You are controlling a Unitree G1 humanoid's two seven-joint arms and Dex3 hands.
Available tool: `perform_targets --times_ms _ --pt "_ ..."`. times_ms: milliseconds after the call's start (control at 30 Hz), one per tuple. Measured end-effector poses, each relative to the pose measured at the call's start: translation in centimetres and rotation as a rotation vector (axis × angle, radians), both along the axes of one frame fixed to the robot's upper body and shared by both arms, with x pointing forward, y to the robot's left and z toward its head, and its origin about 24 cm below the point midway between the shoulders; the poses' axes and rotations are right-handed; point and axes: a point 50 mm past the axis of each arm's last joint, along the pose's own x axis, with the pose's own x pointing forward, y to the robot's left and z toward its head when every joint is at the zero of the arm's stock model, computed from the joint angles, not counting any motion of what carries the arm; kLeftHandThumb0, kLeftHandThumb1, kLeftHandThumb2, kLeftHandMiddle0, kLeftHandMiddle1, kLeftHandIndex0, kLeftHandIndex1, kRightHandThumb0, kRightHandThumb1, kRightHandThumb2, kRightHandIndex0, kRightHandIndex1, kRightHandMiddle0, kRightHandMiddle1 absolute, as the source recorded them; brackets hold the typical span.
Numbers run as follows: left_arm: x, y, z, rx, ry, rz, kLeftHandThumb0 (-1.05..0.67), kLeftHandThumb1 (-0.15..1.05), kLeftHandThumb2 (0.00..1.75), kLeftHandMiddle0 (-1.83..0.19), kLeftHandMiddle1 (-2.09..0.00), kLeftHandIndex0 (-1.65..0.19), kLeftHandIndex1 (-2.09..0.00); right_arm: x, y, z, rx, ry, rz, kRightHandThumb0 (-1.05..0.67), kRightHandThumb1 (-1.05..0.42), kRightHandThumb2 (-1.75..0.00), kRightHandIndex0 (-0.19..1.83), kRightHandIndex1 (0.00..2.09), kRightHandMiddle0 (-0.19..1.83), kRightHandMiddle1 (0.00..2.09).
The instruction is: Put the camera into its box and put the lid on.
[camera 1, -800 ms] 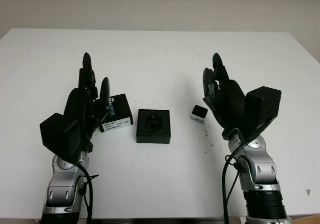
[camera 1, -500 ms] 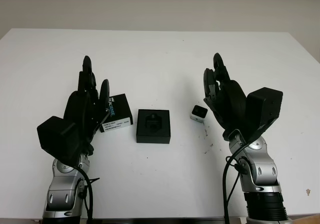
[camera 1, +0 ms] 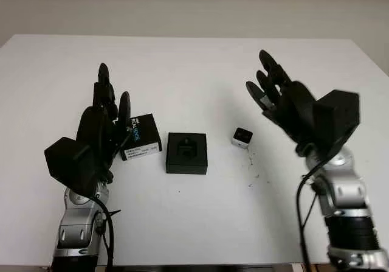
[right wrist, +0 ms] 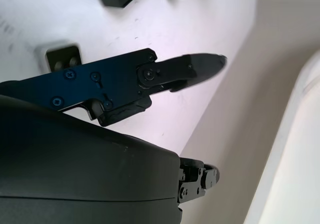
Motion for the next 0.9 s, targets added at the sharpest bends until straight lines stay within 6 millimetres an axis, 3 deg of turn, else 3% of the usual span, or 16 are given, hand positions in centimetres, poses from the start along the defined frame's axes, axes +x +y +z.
perform_targets --times_ms 67,200,333,400,467,667,900 --pt "-0.1 0.0 0.0 0.003 0.002 0.002 -0.69 1.05 0.57 0.16 -0.04 0.16 -0.04 0.9 -0.6 0.8 -0.132 0.003 0.052 -0.17 -0.8 -0.05 0.25 0.24 -0.04 0.74" --pt "-0.2 0.2 0.0 0.018 0.014 0.007 -0.67 1.05 0.58 0.17 -0.05 0.17 -0.05 1.6 -0.8 2.2 -0.379 -0.047 0.139 -0.15 -0.76 -0.04 0.33 0.28 0.0 0.78" --pt "-0.2 0.3 0.0 0.021 0.021 0.008 -0.67 1.05 0.58 0.16 -0.05 0.16 -0.05 1.8 -0.5 2.4 -0.53 -0.07 0.2 -0.12 -0.74 -0.05 0.31 0.25 0.12 0.57" --pt "-0.2 0.4 0.0 0.026 0.022 0.007 -0.67 1.05 0.58 0.15 -0.06 0.16 -0.05 1.8 -0.4 2.2 -0.636 -0.082 0.219 -0.09 -0.76 -0.05 0.32 0.19 0.27 0.31" --pt "-0.2 0.4 0.0 0.031 0.023 0.005 -0.67 1.05 0.58 0.15 -0.05 0.16 -0.05 1.8 -0.2 2.0 -0.735 -0.087 0.236 -0.08 -0.77 -0.06 0.33 0.15 0.35 0.17" --pt "-0.2 0.5 -0.1 0.026 0.028 -0.002 -0.66 1.05 0.57 0.15 -0.05 0.16 -0.05 1.4 0.3 1.3 -0.969 -0.175 0.304 -0.14 -0.78 -0.05 0.38 0.14 0.42 0.11" --pt "-0.2 0.7 0.1 0.039 0.027 -0.002 -0.65 1.05 0.6 0.15 -0.06 0.16 -0.05 1.1 0.7 -0.3 -1.099 -0.278 0.39 -0.09 -0.76 -0.05 0.43 0.13 0.48 0.1"
